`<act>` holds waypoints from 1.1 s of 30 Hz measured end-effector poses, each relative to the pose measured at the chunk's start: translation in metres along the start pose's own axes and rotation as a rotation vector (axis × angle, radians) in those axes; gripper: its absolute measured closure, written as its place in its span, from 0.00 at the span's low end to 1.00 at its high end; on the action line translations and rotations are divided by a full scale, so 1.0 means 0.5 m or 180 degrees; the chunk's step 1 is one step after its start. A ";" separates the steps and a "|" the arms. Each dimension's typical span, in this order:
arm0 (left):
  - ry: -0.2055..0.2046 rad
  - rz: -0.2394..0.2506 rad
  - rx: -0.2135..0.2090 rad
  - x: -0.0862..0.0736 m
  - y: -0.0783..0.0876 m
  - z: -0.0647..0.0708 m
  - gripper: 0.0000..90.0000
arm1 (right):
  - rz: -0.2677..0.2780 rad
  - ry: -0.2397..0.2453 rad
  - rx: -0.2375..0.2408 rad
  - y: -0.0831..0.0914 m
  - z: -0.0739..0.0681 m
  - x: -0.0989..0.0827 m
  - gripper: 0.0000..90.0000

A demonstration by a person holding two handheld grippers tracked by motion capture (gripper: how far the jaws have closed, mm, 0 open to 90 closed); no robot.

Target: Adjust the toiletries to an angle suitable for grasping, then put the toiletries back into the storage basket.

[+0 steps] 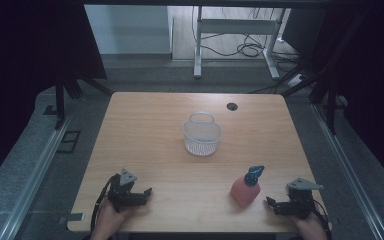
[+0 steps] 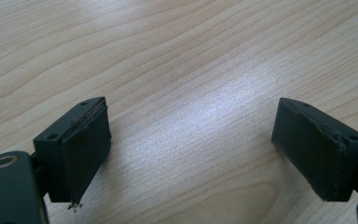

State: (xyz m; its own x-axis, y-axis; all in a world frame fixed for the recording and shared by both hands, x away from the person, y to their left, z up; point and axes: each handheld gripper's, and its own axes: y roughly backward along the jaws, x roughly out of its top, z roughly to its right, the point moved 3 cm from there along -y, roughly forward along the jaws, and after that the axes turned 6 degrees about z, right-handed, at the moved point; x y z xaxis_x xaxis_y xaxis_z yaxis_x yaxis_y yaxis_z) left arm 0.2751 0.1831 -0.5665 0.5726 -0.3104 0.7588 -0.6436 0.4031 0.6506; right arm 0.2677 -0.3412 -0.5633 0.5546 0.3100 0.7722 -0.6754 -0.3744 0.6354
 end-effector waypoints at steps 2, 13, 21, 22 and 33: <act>0.0000 0.0001 0.0001 0.000 0.000 0.000 0.13 | 0.0002 -0.0004 0.0002 0.000 0.000 0.000 0.00; -0.0004 -0.0001 -0.0005 0.000 0.000 0.000 0.13 | 0.0001 -0.0002 0.0007 0.001 0.000 0.000 0.00; -0.0007 -0.0001 -0.0009 0.000 0.000 -0.001 0.13 | -0.0001 0.0001 0.0029 0.002 0.001 -0.001 0.00; -0.0007 0.0000 -0.0008 0.000 0.000 -0.001 0.13 | 0.0002 -0.0002 0.0032 0.002 0.002 -0.001 0.00; -0.0008 -0.0001 -0.0011 0.000 0.000 -0.001 0.13 | 0.0017 -0.0041 0.0084 0.013 0.005 0.001 0.03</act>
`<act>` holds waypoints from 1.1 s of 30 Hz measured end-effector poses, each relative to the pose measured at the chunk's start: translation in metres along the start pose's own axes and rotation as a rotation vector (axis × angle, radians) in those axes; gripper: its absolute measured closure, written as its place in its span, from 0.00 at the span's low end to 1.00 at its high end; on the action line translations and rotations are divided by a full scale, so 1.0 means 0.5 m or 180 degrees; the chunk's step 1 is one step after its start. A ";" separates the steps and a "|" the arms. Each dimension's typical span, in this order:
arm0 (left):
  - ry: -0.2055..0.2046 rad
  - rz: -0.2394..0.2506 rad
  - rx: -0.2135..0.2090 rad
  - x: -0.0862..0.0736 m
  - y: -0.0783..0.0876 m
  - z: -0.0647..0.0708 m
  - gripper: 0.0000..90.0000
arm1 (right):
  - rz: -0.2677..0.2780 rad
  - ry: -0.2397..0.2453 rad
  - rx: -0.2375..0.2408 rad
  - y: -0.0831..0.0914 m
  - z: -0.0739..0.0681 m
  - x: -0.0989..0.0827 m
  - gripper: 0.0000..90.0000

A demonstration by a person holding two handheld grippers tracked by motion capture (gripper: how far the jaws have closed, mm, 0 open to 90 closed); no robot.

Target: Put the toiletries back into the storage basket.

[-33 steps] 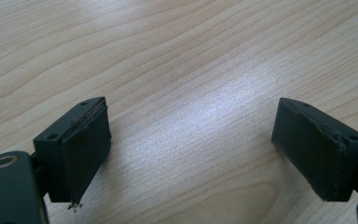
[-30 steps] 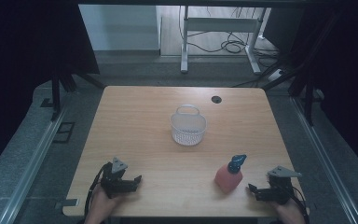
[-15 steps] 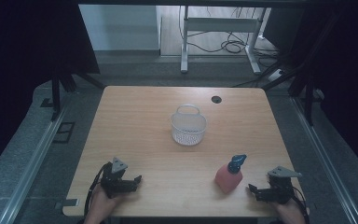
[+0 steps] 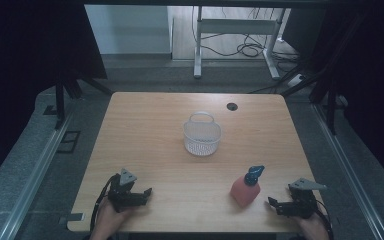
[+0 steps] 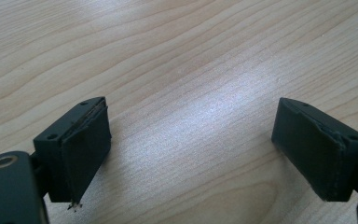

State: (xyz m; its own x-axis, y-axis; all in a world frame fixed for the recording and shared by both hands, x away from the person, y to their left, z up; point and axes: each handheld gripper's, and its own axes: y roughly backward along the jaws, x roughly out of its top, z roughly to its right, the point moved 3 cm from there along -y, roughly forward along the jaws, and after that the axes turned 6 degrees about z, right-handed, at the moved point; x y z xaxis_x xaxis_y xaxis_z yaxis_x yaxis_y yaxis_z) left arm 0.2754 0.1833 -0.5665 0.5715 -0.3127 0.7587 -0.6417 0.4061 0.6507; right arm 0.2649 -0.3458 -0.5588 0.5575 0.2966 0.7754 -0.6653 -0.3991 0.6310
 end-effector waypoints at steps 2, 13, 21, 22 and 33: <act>-0.0001 -0.0001 0.0000 0.000 0.000 0.000 0.13 | 0.0010 0.0005 0.0000 0.003 -0.001 0.001 0.03; -0.0001 0.0000 -0.0001 0.000 0.000 0.000 0.13 | 0.0055 0.0150 0.0109 0.022 -0.021 0.014 0.02; -0.0001 0.0000 -0.0001 0.000 0.000 0.000 0.13 | 0.0049 0.0231 0.0191 0.030 -0.035 0.020 0.00; -0.0001 0.0000 -0.0001 0.000 0.000 0.000 0.13 | 0.0049 0.0231 0.0191 0.030 -0.035 0.020 0.00; -0.0001 0.0001 -0.0001 0.000 0.000 0.000 0.13 | 0.0064 0.0278 0.0310 0.039 -0.057 0.030 0.00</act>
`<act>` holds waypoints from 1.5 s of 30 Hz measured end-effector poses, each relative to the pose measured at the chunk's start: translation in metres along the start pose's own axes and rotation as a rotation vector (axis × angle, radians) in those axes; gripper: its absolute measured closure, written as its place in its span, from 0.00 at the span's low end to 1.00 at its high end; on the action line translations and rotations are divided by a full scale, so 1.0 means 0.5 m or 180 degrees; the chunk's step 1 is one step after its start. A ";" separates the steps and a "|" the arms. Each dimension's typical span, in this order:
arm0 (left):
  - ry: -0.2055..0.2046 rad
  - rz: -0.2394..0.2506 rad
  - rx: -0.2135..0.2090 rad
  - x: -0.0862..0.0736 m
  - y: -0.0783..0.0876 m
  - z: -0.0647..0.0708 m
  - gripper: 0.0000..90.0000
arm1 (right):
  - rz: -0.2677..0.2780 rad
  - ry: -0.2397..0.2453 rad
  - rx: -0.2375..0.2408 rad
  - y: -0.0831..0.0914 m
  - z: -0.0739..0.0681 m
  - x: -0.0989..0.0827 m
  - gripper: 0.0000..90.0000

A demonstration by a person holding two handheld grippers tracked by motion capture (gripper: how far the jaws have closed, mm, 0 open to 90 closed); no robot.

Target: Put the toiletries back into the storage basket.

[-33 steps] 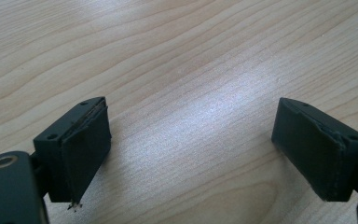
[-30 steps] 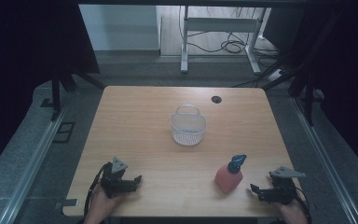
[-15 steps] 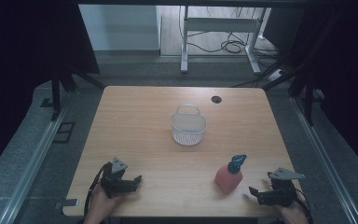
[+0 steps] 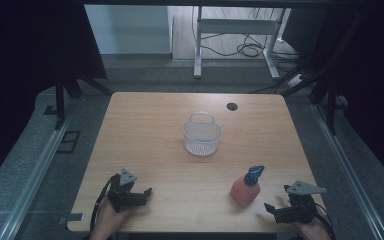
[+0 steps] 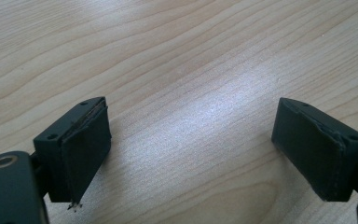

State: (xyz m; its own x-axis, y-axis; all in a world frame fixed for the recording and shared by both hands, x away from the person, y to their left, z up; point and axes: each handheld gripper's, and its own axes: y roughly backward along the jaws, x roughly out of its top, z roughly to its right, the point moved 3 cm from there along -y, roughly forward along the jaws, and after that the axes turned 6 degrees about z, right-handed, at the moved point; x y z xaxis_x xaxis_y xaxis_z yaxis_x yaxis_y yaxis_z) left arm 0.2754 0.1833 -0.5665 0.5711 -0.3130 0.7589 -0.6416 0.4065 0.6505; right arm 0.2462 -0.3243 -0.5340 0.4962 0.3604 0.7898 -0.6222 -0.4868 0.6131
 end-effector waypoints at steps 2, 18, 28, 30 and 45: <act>0.0000 -0.0001 0.0000 0.000 0.000 0.000 0.13 | 0.0001 0.0002 0.0011 0.001 -0.001 0.001 0.00; 0.0000 0.0000 0.0001 0.000 0.000 0.000 0.13 | 0.0211 0.0019 0.0239 0.018 -0.030 0.031 0.00; 0.0000 0.0000 0.0001 0.000 0.000 0.000 0.13 | 0.0296 0.0085 0.0352 0.024 -0.046 0.058 0.00; -0.0001 -0.0001 0.0000 0.000 0.000 0.000 0.13 | 0.0309 0.0103 0.0359 0.025 -0.050 0.066 0.00; -0.0002 -0.0001 0.0001 0.000 0.000 0.000 0.13 | 0.0367 0.0106 0.0517 0.025 -0.074 0.106 0.09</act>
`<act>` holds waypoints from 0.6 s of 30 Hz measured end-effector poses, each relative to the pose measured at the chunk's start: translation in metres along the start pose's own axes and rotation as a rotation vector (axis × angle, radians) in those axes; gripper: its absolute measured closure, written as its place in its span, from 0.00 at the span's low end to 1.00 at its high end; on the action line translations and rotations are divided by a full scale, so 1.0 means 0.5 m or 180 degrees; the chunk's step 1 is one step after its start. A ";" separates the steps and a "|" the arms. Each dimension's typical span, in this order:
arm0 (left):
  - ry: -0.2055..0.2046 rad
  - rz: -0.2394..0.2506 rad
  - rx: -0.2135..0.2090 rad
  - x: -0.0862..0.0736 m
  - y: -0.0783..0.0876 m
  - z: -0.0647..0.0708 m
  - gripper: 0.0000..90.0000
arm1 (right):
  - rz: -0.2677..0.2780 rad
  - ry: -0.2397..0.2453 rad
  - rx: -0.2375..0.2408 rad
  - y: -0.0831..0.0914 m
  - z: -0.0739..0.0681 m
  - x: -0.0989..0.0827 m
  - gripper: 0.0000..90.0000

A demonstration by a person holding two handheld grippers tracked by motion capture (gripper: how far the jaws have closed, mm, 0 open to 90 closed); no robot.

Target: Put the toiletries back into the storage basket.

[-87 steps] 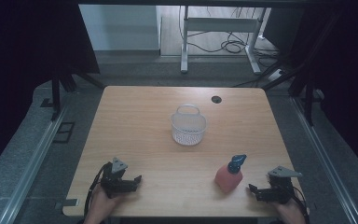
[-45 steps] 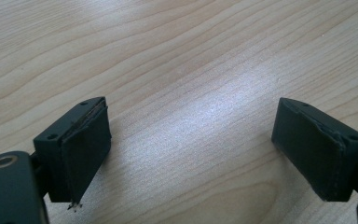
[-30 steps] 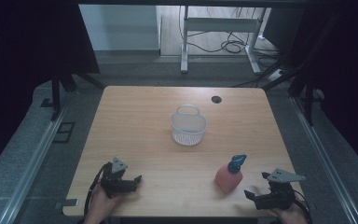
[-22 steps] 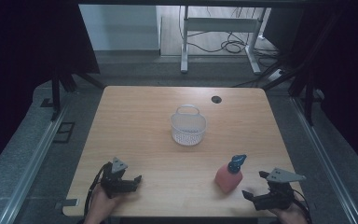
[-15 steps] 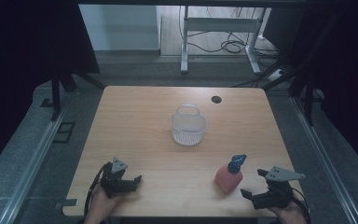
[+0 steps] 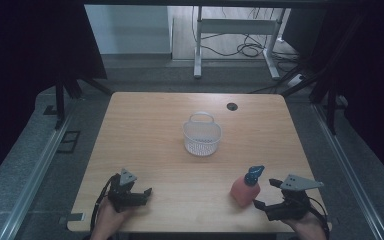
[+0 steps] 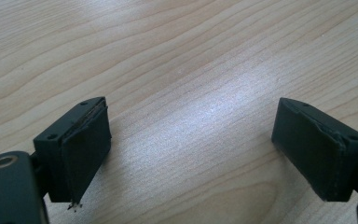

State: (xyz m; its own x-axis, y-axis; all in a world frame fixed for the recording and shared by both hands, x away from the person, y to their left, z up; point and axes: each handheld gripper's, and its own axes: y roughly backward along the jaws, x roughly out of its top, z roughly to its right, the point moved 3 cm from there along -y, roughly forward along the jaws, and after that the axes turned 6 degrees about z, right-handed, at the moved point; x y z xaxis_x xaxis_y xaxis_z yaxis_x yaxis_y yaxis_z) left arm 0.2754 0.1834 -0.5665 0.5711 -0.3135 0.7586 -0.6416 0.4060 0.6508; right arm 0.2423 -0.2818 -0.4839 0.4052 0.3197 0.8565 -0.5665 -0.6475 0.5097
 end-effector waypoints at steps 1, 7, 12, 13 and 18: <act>0.0000 0.0000 0.0000 0.000 0.000 0.000 0.13 | 0.0000 0.0000 0.0000 0.000 0.000 0.000 0.09; -0.0002 0.0000 0.0000 0.000 0.000 0.000 0.13 | 0.0012 0.0003 0.0067 0.000 -0.002 0.022 0.14; -0.0002 -0.0001 0.0000 0.000 0.000 0.000 0.13 | -0.0016 0.0015 0.0078 -0.006 -0.002 0.033 0.15; -0.0001 -0.0001 0.0000 0.000 0.000 0.000 0.13 | -0.0020 0.0017 0.0079 -0.008 -0.002 0.035 0.16; -0.0001 0.0000 0.0000 0.000 0.000 0.000 0.13 | -0.0011 -0.0005 0.0053 -0.013 0.002 0.051 0.24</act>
State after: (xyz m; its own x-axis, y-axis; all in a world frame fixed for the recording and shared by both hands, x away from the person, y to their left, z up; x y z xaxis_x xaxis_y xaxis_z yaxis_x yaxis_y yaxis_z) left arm 0.2754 0.1834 -0.5665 0.5711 -0.3138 0.7585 -0.6415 0.4060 0.6509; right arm 0.2568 -0.2701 -0.4655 0.4084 0.3208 0.8546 -0.5532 -0.6577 0.5113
